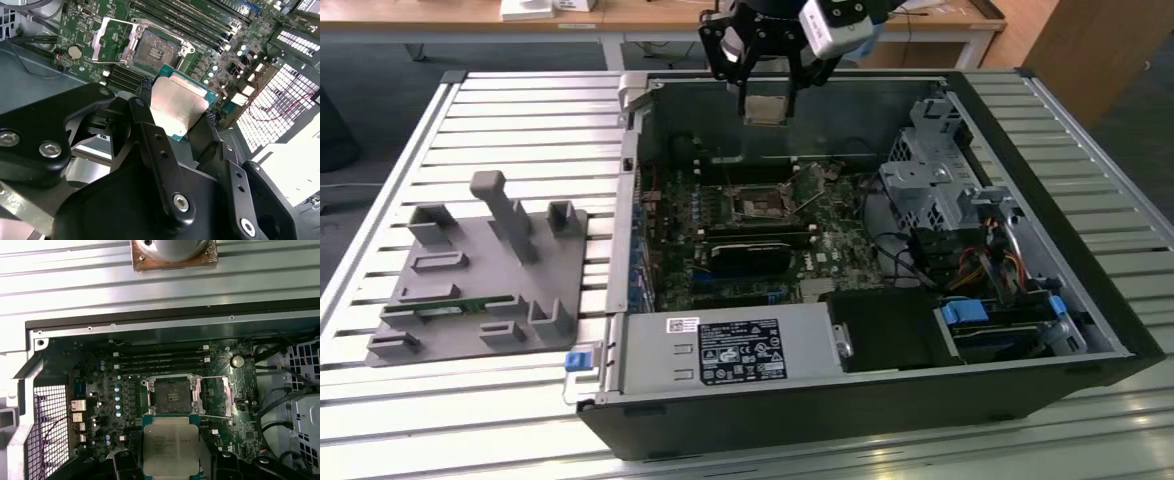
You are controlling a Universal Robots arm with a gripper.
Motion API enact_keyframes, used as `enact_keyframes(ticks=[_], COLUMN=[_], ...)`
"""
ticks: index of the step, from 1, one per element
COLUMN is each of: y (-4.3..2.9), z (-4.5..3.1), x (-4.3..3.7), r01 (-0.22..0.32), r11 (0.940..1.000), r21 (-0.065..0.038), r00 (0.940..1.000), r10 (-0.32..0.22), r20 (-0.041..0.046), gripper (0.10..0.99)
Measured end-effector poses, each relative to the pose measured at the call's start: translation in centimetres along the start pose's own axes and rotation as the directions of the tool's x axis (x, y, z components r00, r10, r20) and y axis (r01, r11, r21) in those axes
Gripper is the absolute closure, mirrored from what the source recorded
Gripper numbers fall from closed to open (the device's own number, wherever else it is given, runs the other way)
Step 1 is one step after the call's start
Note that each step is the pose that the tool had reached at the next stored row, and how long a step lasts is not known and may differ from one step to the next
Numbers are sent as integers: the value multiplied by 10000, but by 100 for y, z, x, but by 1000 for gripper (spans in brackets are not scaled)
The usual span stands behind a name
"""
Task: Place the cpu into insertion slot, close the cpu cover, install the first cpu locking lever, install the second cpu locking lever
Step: 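Place the cpu into insertion slot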
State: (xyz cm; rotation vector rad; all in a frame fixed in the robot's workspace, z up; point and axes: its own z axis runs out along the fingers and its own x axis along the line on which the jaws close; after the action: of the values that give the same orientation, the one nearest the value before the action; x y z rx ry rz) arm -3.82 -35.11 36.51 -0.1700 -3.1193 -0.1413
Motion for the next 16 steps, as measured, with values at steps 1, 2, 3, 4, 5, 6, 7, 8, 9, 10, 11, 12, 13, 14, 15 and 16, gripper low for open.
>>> enact_keyframes(ticks=[1,2,3,4,5,6,7,8,9,10,11,12,13,14,15,16], y=[0,0,0,0,0,0,0,0,0,0,0,0,0,0,0,0], z=[0,0,0,0,0,0,0,0,0,0,0,0,0,0,0,1], x=[0,0,0,0,0,0,0,0,0,0,0,0,0,0,0,0], r01=[-35,-70,-106,-142,-182,-220,-259,-295,-331,-365,-399,-433,-466,-499,-531,-563], r11=[10000,10000,9999,9999,9998,9998,9997,9996,9995,9993,9992,9991,9989,9988,9986,9984], r21=[0,-1,-2,-3,-4,-5,-5,-6,-7,-8,-9,-9,-10,-11,-12,-13], r00=[10000,10000,9999,9999,9998,9998,9997,9996,9994,9993,9992,9991,9989,9987,9986,9984], r10=[35,70,106,142,182,221,259,295,331,365,399,433,466,499,531,563], r20=[3,6,9,13,16,20,23,26,29,33,36,39,41,45,48,50], gripper=[545,545,545,545,545,545,545,545,545,545,545,545,545,545,545,545])
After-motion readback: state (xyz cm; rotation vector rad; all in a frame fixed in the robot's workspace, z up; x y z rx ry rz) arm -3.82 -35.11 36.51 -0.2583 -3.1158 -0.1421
